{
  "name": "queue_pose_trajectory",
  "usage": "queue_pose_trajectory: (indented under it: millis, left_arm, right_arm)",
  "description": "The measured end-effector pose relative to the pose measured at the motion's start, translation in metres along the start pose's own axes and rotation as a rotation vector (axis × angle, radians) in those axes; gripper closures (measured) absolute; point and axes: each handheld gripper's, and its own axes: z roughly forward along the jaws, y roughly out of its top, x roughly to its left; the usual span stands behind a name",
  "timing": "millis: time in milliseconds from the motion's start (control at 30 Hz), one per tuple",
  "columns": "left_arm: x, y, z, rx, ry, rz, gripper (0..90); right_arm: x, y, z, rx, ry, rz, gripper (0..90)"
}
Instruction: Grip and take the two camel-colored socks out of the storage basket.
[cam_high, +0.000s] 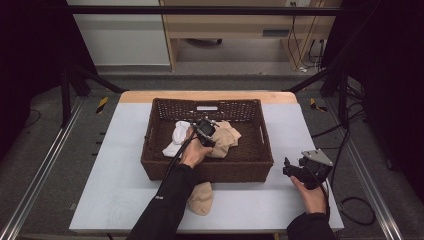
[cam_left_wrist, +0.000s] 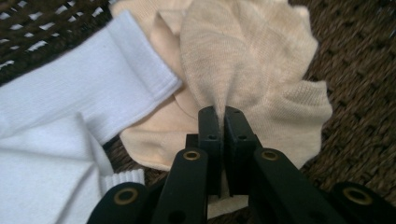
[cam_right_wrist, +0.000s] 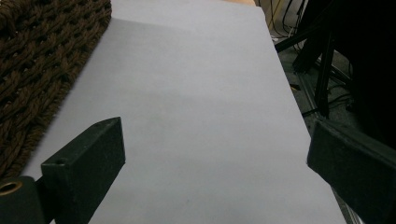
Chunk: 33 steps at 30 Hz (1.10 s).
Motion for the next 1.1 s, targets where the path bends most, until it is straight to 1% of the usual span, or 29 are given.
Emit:
queue_pose_trajectory:
  millis: [33,100,133,233,333,433,533,567,633,733,800,900,1033,1100]
  left_arm:
    - [0.000,0.000,-0.002,-0.018,0.001,-0.009,86.9]
    - [0.000,0.000,-0.008,-0.080,0.001,-0.023,87.1]
    - [-0.001,0.000,-0.010,-0.105,-0.005,-0.031,87.2]
    - [0.001,0.000,-0.019,-0.197,-0.019,-0.034,87.2]
    - [0.002,-0.001,-0.026,-0.290,-0.034,-0.050,87.2]
    - [0.002,0.000,-0.033,-0.366,-0.036,-0.038,87.2]
    - [-0.002,0.001,-0.041,-0.415,-0.033,-0.004,87.2]
    - [-0.002,0.001,-0.044,-0.431,-0.044,-0.005,87.2]
    - [-0.002,0.001,-0.052,-0.465,-0.045,-0.009,87.2]
    - [0.000,0.001,-0.068,-0.539,-0.057,-0.027,87.2]
    - [0.000,0.001,-0.078,-0.572,-0.061,-0.027,87.2]
    - [0.002,-0.001,-0.095,-0.618,-0.088,-0.023,87.2]
    - [0.005,-0.009,-0.118,-0.657,-0.110,-0.020,87.2]
    - [0.004,-0.014,-0.129,-0.671,-0.112,-0.007,87.2]
  right_arm:
    - [0.000,0.000,0.000,0.000,-0.002,-0.001,4.5]
    - [0.000,0.000,0.000,0.000,-0.001,-0.001,4.5]
    - [0.000,0.000,0.000,0.000,0.000,0.000,4.5]
    - [0.000,0.000,-0.001,0.000,0.000,0.000,4.5]
    - [0.000,0.000,0.000,0.001,0.000,-0.002,4.5]
    - [0.000,0.000,0.000,-0.001,0.001,0.000,4.4]
    - [0.000,0.000,0.000,-0.001,0.000,0.000,4.4]
    - [-0.001,0.000,0.000,-0.001,0.000,0.002,4.4]
    - [-0.001,0.000,0.000,-0.004,-0.001,0.002,4.3]
    - [-0.001,0.001,0.000,-0.004,-0.001,0.001,4.3]
    - [-0.001,0.001,0.000,-0.007,-0.003,0.001,4.3]
    - [-0.001,0.001,0.000,-0.006,-0.005,0.001,4.3]
    - [-0.001,0.001,-0.001,-0.007,-0.008,0.003,4.2]
    - [-0.001,0.001,0.000,-0.005,-0.008,0.002,4.2]
